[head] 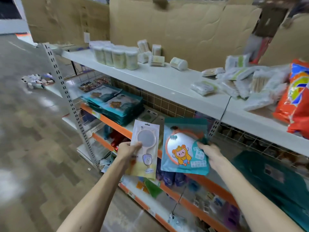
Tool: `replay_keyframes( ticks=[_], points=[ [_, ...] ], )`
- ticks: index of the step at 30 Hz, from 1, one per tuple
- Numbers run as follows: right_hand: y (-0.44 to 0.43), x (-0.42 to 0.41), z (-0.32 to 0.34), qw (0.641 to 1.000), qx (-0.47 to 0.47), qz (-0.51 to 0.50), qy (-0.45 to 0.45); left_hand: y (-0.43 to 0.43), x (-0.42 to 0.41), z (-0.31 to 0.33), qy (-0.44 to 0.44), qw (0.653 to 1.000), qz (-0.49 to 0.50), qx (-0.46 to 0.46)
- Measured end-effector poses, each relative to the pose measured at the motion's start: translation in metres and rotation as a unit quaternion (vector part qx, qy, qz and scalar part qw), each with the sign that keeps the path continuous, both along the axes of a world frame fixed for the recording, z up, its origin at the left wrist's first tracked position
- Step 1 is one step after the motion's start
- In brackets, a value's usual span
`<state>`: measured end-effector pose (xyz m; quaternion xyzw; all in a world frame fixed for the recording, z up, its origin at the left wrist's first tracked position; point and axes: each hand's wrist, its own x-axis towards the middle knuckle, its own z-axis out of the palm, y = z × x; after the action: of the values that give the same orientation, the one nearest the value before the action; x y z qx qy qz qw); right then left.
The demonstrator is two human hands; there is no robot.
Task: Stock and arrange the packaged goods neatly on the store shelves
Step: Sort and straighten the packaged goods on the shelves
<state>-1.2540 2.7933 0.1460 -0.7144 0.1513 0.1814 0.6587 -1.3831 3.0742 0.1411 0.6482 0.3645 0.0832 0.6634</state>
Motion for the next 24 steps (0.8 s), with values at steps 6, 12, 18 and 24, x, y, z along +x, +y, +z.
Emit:
replay_keyframes(
  ticks=[6,12,18,24],
  points=[
    [0.049,0.012,0.020,1.000,-0.006,0.024,-0.006,0.041,0.007,0.013,-0.026,1.000,0.017,-0.003],
    [0.080,0.028,0.012,1.000,0.004,0.020,0.008,0.073,0.027,0.015,-0.023,1.000,0.016,-0.004],
    [0.096,0.065,0.004,0.999,-0.001,-0.009,-0.039,0.093,0.084,0.011,-0.011,0.999,-0.032,0.029],
    [0.078,0.098,0.003,0.997,0.051,-0.008,-0.054,0.097,0.155,0.011,0.023,0.989,-0.107,0.097]
  ],
)
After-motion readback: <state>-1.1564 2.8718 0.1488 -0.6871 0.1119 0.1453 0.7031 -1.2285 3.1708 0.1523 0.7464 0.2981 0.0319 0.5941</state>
